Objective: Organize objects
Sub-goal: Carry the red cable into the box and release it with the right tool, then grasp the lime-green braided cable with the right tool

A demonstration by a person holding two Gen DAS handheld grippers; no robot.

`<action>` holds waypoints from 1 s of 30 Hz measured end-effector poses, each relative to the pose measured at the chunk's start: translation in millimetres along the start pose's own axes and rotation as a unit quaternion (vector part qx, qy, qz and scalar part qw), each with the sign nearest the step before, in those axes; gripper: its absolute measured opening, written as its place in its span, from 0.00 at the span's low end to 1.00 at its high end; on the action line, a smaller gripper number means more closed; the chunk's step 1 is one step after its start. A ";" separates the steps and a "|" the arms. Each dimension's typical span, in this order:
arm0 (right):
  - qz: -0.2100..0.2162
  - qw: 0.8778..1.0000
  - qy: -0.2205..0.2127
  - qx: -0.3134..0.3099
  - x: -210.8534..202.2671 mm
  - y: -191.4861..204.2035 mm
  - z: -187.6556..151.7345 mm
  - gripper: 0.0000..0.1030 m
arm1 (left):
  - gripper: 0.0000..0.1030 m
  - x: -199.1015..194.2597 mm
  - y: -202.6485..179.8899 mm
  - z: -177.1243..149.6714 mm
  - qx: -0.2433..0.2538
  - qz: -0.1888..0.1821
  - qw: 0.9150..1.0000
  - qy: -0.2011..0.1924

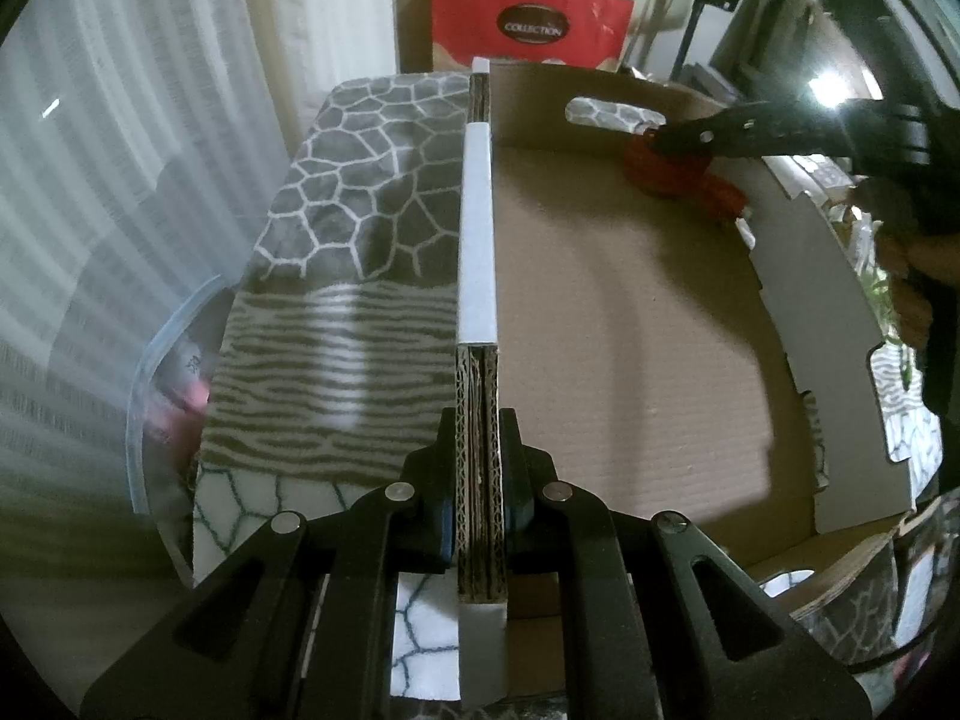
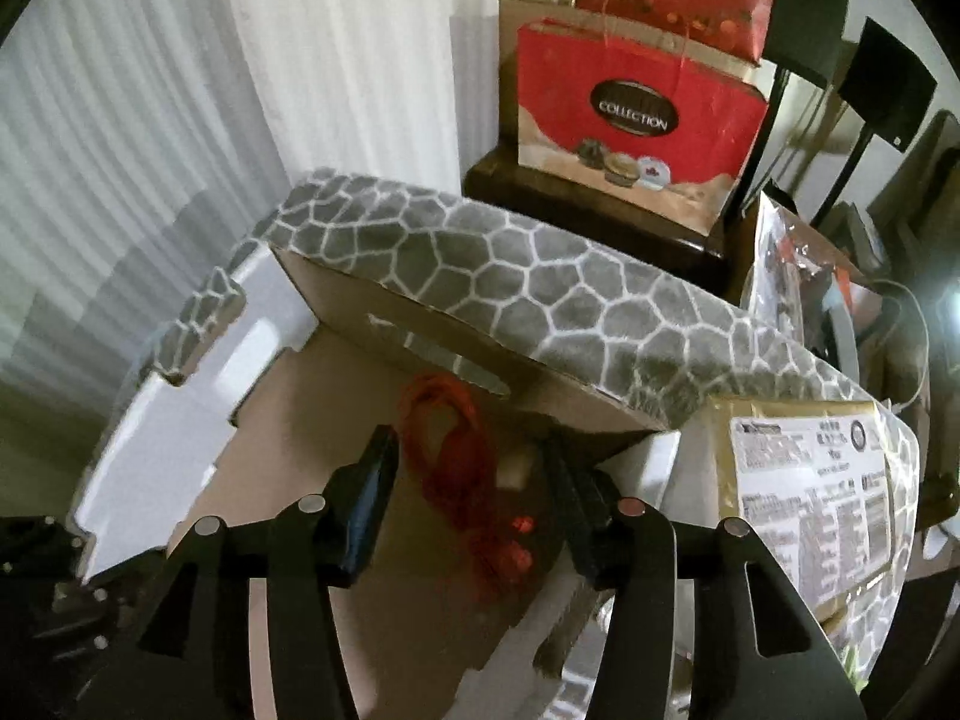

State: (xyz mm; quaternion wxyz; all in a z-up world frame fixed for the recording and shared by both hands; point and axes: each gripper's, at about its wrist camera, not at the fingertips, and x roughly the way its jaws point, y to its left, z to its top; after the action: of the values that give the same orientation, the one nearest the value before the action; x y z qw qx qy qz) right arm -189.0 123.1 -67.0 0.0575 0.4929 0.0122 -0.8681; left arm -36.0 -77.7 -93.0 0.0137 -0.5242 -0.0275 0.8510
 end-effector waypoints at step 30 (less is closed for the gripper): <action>-0.099 0.972 -0.020 0.211 -118.7 -161.9 -139.1 0.85 | 0.10 1.2 0.5 -0.6 -0.003 -0.001 1.000 -0.001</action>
State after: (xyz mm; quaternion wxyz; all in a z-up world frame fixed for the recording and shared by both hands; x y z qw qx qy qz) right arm -28.0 305.1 -42.5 -0.1339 0.4731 -0.1238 -0.8619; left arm -36.0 -78.1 -94.3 0.0136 -0.5235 -0.0304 0.8514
